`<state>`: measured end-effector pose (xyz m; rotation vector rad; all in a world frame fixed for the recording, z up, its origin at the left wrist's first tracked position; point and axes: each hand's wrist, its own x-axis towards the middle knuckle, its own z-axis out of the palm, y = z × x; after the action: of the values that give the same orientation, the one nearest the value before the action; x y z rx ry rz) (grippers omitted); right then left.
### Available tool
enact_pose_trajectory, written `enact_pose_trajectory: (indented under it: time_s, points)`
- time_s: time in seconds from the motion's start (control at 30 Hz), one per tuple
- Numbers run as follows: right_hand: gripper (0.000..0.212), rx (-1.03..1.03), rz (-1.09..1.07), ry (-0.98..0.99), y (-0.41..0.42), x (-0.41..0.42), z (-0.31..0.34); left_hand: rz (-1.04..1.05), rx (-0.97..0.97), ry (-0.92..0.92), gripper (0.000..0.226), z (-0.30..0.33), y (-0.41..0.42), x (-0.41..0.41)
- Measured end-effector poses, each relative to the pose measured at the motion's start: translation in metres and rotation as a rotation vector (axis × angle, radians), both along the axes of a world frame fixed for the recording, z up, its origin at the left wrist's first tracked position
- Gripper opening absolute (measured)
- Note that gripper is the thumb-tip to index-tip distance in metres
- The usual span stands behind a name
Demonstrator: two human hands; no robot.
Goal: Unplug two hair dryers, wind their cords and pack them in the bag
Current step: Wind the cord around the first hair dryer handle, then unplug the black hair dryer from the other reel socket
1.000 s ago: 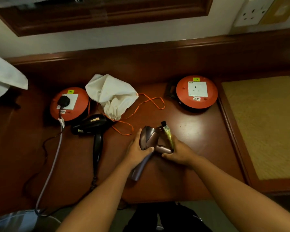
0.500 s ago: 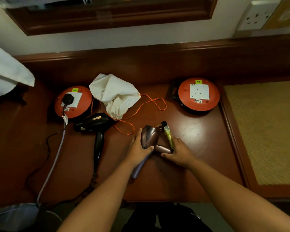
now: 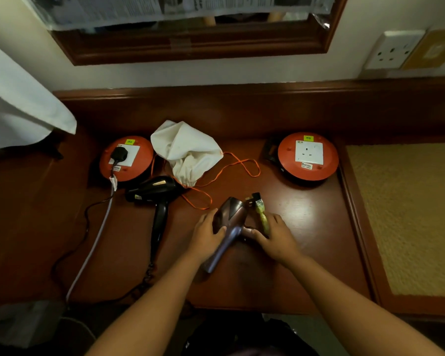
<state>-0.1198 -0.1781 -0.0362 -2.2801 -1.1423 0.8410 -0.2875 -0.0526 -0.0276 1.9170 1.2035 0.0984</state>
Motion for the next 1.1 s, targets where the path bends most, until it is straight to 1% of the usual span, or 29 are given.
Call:
enact_pose_trajectory:
  time_s: [0.07, 0.2, 0.3, 0.5, 0.63, 0.8, 0.93, 1.1]
  points:
    - [0.069, 0.012, 0.025, -0.015, 0.009, -0.004, 0.006, 0.015, 0.035, -0.001, 0.058, 0.006, 0.004, -0.009]
    - [0.067, 0.016, 0.094, -0.129, 0.040, -0.021, 0.021, 0.019, 0.121, 0.018, 0.057, 0.017, 0.027, -0.033]
    - [0.067, 0.016, 0.148, -0.212, 0.059, -0.029, 0.030, -0.007, 0.183, 0.068, 0.059, 0.021, 0.043, -0.044]
    - [0.063, 0.039, 0.225, -0.336, 0.133, -0.086, 0.056, -0.013, 0.206, 0.092, 0.059, 0.035, 0.106, -0.096]
    - [0.055, 0.071, 0.210, -0.338, 0.187, -0.134, 0.064, -0.062, 0.303, 0.123, 0.057, 0.041, 0.165, -0.140]
    - [0.061, 0.082, 0.209, -0.336, 0.254, -0.184, 0.061, -0.104, 0.313, 0.109, 0.056, 0.045, 0.234, -0.176]
    - [0.054, 0.083, 0.228, -0.356, 0.305, -0.199, 0.051, -0.103, 0.301, 0.103, 0.052, 0.041, 0.282, -0.182]
    - [0.052, 0.087, 0.293, -0.357, 0.367, -0.198, 0.025, -0.071, 0.300, 0.084, 0.055, 0.024, 0.336, -0.170]
